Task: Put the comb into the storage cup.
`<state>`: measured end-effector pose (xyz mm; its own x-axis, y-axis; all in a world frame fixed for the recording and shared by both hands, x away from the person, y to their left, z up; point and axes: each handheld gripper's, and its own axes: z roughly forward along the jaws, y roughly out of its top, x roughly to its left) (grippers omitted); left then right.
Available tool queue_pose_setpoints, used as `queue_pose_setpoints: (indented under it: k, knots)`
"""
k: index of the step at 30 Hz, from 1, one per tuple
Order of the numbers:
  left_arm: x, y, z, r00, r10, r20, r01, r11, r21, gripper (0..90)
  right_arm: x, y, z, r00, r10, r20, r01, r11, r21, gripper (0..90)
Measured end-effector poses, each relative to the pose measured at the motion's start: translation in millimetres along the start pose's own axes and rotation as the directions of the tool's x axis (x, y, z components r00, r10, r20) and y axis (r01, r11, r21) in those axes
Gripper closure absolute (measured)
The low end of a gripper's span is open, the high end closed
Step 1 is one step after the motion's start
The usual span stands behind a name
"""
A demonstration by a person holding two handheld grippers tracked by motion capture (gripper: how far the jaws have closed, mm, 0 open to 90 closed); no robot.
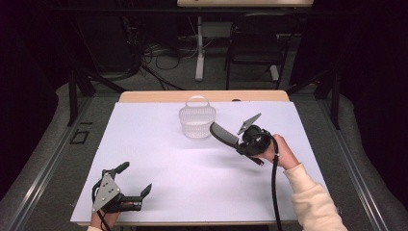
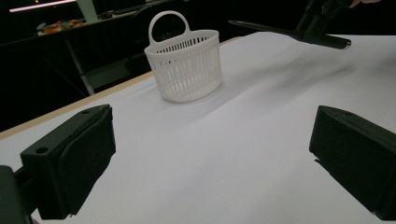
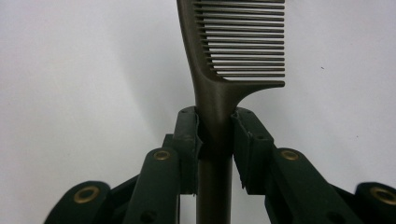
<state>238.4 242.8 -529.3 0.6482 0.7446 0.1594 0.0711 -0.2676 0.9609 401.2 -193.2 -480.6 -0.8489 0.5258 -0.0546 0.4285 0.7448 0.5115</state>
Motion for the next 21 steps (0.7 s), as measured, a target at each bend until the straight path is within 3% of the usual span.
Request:
queue_pose_setpoints:
  k: [21]
  knots:
    - [0.1,0.0,0.0,1.0,-0.002,0.0,0.002,1.0,-0.002,0.4,-0.6,-8.1,-8.6,0.9988,0.049,0.006,-0.048,0.9947,-0.091,72.2]
